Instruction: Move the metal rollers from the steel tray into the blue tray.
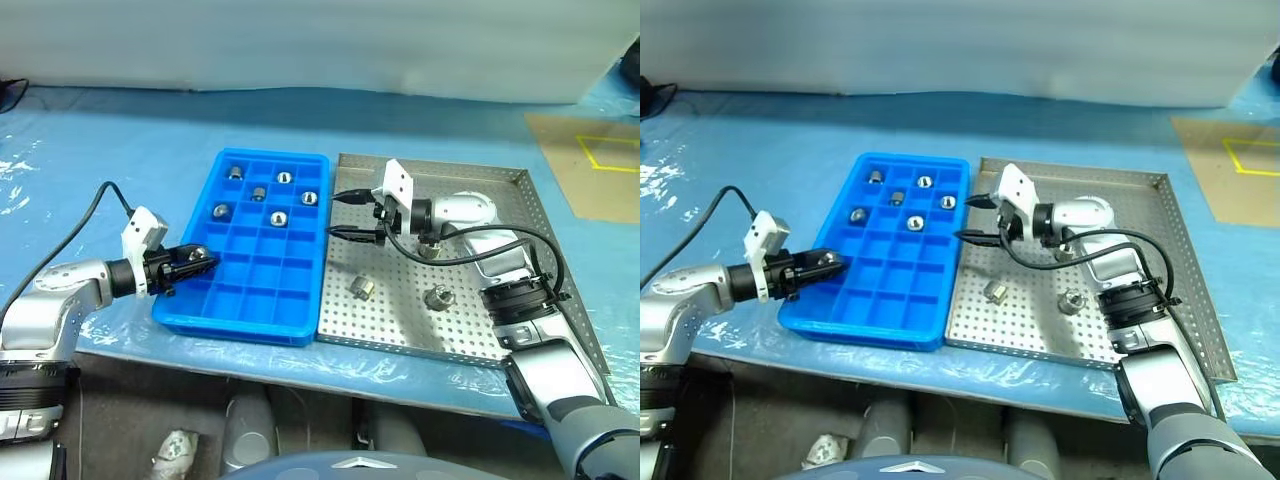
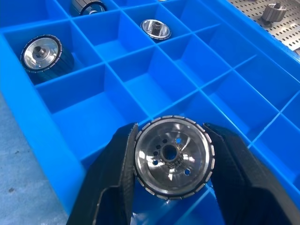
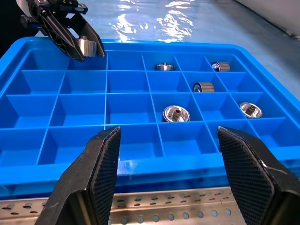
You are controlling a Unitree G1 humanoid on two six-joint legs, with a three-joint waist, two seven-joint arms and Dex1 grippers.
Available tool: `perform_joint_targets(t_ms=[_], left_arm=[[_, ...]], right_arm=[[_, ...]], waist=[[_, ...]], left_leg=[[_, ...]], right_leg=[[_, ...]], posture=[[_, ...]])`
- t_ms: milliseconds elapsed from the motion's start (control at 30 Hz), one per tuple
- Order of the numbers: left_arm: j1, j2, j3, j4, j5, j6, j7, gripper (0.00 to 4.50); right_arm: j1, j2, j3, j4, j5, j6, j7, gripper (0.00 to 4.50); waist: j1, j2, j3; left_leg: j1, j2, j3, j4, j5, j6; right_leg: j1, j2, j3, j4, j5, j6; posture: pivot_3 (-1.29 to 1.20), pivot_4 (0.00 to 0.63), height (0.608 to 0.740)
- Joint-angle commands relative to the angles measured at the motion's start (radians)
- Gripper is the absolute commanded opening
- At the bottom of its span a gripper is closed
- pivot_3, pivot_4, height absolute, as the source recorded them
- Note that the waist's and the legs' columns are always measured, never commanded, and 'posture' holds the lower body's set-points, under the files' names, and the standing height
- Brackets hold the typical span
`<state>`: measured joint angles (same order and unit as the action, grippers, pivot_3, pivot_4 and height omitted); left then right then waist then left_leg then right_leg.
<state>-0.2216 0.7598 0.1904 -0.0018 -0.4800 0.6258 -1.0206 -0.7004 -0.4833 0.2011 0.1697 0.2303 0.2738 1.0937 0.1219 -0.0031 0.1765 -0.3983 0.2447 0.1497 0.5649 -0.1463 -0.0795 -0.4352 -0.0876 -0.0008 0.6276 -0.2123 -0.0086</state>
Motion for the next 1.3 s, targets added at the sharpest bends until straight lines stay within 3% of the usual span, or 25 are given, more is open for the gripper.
perform_joint_targets(t_ms=[33,100,367,567,733,1000,1100,1300], left_arm=[[0.004,0.026,0.003,0.052,0.04,-0.015,0.032,3.12],[0.007,0.032,-0.001,0.047,0.035,-0.009,0.027,3.7],[-0.01,0.067,0.003,0.016,0.022,-0.01,0.017,3.7],[-0.191,0.07,-0.021,0.03,-0.003,-0.013,-0.015,3.7],[-0.468,0.04,-0.118,0.251,0.064,-0.1,-0.097,3.7],[-0.879,-0.229,-0.323,0.793,0.258,-0.402,-0.285,3.7],[-0.956,-0.361,-0.367,0.931,0.309,-0.505,-0.344,3.7],[-1.02,-0.519,-0.402,1.083,0.371,-0.618,-0.47,3.7]], right_arm=[[-0.011,-0.009,-0.03,-0.05,0.016,-0.002,-0.001,3.36],[-0.011,-0.009,-0.03,-0.051,0.015,-0.001,-0.002,3.36],[-0.012,-0.012,-0.03,-0.05,0.012,-0.003,-0.001,3.36],[-0.004,-0.041,-0.051,-0.091,0.041,0.023,0.016,3.36],[0.055,-0.116,-0.096,-0.262,0.133,0.14,0.054,3.36],[0.218,-0.246,-0.218,-0.478,0.176,0.26,-0.041,3.36],[0.321,-0.28,-0.301,-0.563,0.183,0.305,-0.11,3.36],[0.517,-0.303,-0.432,-0.729,0.212,0.385,-0.22,3.36]], waist=[[-0.001,0.0,0.0],[-0.002,0.0,0.0],[-0.011,0.0,0.0],[-0.006,0.0,0.0],[0.006,0.0,0.0],[-0.011,-0.001,-0.001],[-0.026,-0.001,-0.001],[-0.076,-0.001,-0.001]], left_leg=[[0.001,0.0,0.0,-0.001,0.0,0.0],[0.003,0.0,0.0,-0.001,0.0,0.0],[0.005,0.0,0.001,-0.003,0.0,0.0],[0.003,0.0,0.0,-0.002,0.0,0.0],[0.001,-0.001,0.0,-0.001,0.001,-0.001],[0.0,-0.005,0.001,0.002,-0.001,0.002],[-0.001,-0.004,0.0,0.002,-0.001,0.002],[-0.001,-0.005,0.001,0.004,-0.004,0.007]], right_leg=[[0.0,0.0,0.0,0.0,0.0,0.0],[0.001,0.001,0.0,0.001,0.0,0.0],[0.001,0.002,0.001,0.0,0.0,0.0],[0.002,0.0,0.001,0.001,0.0,0.0],[0.002,0.0,0.001,-0.002,0.0,0.0],[0.005,-0.001,0.003,-0.005,0.001,0.001],[0.005,-0.001,0.003,-0.005,0.001,0.001],[0.006,0.0,0.005,-0.008,0.002,0.003]], posture=[[0.15,0.15,0.74],[0.15,0.15,0.74],[0.15,0.15,0.74],[0.1,0.15,0.74],[-0.01,0.15,0.74],[-0.23,0.15,0.74],[-0.31,0.15,0.74],[-0.47,0.15,0.74]])
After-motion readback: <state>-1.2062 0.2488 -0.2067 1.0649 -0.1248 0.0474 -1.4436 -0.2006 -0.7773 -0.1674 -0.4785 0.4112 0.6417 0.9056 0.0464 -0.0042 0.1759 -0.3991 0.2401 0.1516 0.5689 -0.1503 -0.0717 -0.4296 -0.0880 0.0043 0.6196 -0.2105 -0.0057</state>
